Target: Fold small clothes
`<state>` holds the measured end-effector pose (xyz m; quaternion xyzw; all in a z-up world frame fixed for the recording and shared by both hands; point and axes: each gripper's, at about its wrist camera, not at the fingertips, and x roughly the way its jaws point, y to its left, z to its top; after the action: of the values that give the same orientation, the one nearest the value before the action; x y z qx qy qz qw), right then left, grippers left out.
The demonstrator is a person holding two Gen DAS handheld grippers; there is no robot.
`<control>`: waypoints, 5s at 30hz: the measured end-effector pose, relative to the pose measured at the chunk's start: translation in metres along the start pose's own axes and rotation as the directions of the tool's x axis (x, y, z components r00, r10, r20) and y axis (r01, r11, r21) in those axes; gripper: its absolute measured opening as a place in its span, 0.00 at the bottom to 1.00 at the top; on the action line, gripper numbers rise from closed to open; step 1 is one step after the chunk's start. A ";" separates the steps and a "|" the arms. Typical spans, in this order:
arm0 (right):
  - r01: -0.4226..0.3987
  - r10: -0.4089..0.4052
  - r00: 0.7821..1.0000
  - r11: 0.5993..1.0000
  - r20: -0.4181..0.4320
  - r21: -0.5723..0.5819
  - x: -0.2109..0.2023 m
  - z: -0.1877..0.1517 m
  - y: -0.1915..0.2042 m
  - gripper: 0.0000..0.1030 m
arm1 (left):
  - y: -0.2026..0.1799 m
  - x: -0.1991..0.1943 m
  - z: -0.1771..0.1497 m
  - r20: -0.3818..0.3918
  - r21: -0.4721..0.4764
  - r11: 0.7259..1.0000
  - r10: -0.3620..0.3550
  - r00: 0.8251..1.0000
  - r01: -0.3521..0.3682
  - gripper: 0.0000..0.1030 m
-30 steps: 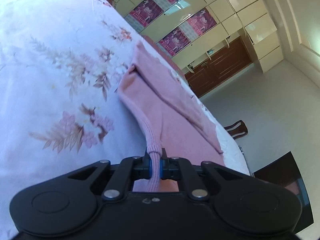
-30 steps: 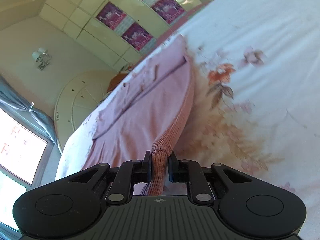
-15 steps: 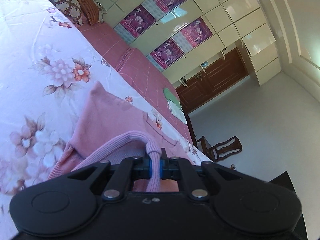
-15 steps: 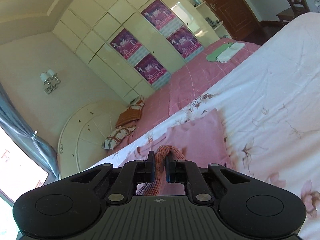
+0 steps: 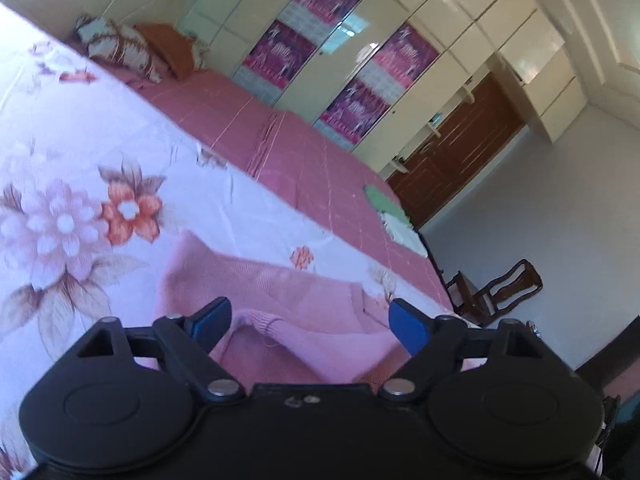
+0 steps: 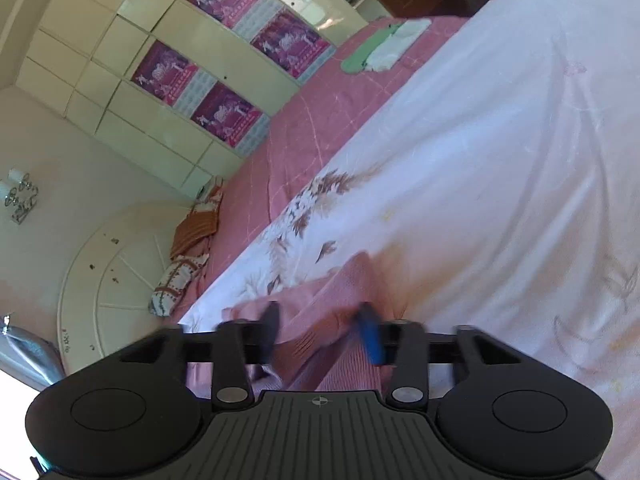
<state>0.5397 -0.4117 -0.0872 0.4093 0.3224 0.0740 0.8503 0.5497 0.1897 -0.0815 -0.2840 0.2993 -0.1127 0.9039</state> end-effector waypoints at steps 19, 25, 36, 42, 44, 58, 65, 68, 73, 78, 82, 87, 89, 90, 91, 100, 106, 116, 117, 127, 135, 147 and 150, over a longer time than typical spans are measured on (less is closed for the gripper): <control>0.143 -0.193 0.981 0.710 0.004 -0.690 0.056 -0.058 0.055 0.14 | -0.036 0.071 -0.006 -0.171 0.561 0.825 0.202 0.964 -0.074 0.14; 0.167 -0.083 0.985 0.666 0.150 -0.727 0.035 -0.067 0.065 0.07 | -0.043 0.021 -0.007 0.071 0.523 0.847 0.066 0.995 -0.093 0.12; 0.226 -0.187 0.974 0.707 0.131 -0.670 0.074 -0.068 0.057 0.07 | -0.033 0.059 -0.007 0.047 0.481 0.837 0.270 0.962 -0.259 0.12; 0.232 -0.201 0.971 0.696 0.126 -0.679 0.074 -0.068 0.050 0.07 | -0.032 0.062 -0.010 0.045 0.510 0.816 0.290 0.956 -0.272 0.22; 0.227 -0.209 0.972 0.701 0.110 -0.676 0.074 -0.066 0.050 0.08 | -0.030 0.056 -0.006 0.072 0.478 0.825 0.306 0.949 -0.303 0.50; -0.038 -0.080 0.991 0.612 -0.110 -0.790 0.110 -0.156 0.149 0.46 | -0.121 0.084 -0.069 -0.043 0.667 0.739 0.166 0.985 -0.095 0.80; 0.168 -0.201 0.979 0.690 0.037 -0.704 0.079 -0.092 0.070 0.46 | -0.046 0.048 -0.044 0.016 0.670 0.715 0.257 0.966 -0.201 0.83; 0.178 -0.202 0.978 0.689 0.050 -0.702 0.068 -0.090 0.075 0.45 | -0.064 0.033 -0.042 0.076 0.638 0.731 0.253 0.965 -0.242 0.79; 0.053 -0.019 0.998 0.664 0.054 -0.746 0.012 -0.133 0.110 0.28 | -0.129 0.010 -0.082 0.011 0.626 0.777 0.082 0.997 -0.071 0.81; 0.027 -0.124 0.991 0.575 -0.054 -0.818 0.029 -0.198 0.113 0.09 | -0.140 0.044 -0.142 -0.075 0.635 0.767 0.180 0.981 -0.093 0.83; 0.074 -0.139 0.990 0.568 -0.007 -0.819 0.028 -0.202 0.121 0.09 | -0.142 0.017 -0.132 -0.035 0.566 0.819 0.140 0.990 -0.096 0.80; 0.020 -0.048 0.999 0.593 -0.011 -0.805 0.010 -0.215 0.135 0.09 | -0.166 0.022 -0.154 -0.097 0.580 0.814 0.110 0.989 -0.034 0.82; 0.008 -0.125 0.989 0.578 -0.079 -0.816 0.028 -0.232 0.129 0.09 | -0.167 0.030 -0.170 -0.088 0.631 0.773 0.149 0.985 -0.060 0.80; 0.024 -0.124 0.991 0.555 -0.054 -0.832 0.029 -0.242 0.125 0.09 | -0.169 0.027 -0.170 -0.093 0.641 0.765 0.151 0.984 -0.057 0.81; 0.030 -0.122 0.992 0.549 -0.045 -0.835 0.027 -0.245 0.124 0.09 | -0.170 0.018 -0.168 -0.086 0.643 0.764 0.145 0.986 -0.056 0.81; 0.149 -0.218 0.976 0.625 0.012 -0.767 -0.031 -0.218 0.072 0.09 | -0.108 -0.031 -0.157 -0.021 0.598 0.778 0.256 0.966 -0.193 0.82; 0.276 -0.309 0.947 0.634 0.090 -0.723 -0.063 -0.210 0.055 0.09 | -0.070 -0.055 -0.147 -0.005 0.532 0.804 0.316 0.949 -0.265 0.84; 0.292 -0.340 0.937 0.643 0.077 -0.708 -0.074 -0.211 0.045 0.09 | -0.055 -0.090 -0.131 0.053 0.448 0.832 0.342 0.938 -0.328 0.81; 0.296 -0.341 0.937 0.648 0.080 -0.702 -0.079 -0.210 0.049 0.09 | -0.055 -0.090 -0.131 0.051 0.454 0.825 0.353 0.934 -0.336 0.82; 0.283 -0.288 0.952 0.689 0.106 -0.667 -0.094 -0.215 0.063 0.10 | -0.045 -0.130 -0.131 0.024 0.267 0.911 0.321 0.947 -0.315 0.77; 0.102 -0.081 0.995 0.804 0.063 -0.586 -0.099 -0.217 0.106 0.05 | 0.005 -0.115 -0.141 0.041 -0.262 0.957 0.143 0.989 -0.127 0.65; -0.043 0.037 0.999 0.851 -0.022 -0.524 -0.035 -0.219 0.150 0.05 | 0.015 -0.073 -0.124 0.171 -0.414 0.909 0.113 0.979 -0.033 0.64; -0.060 0.041 0.998 0.842 -0.047 -0.536 -0.009 -0.217 0.155 0.05 | 0.010 -0.074 -0.128 0.165 -0.383 0.923 0.108 0.980 -0.037 0.64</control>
<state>0.4217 -0.1730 -0.0663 0.1620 0.2921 0.1903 0.9231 0.4135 0.1687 -0.1360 -0.4507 0.2417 0.0072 0.8593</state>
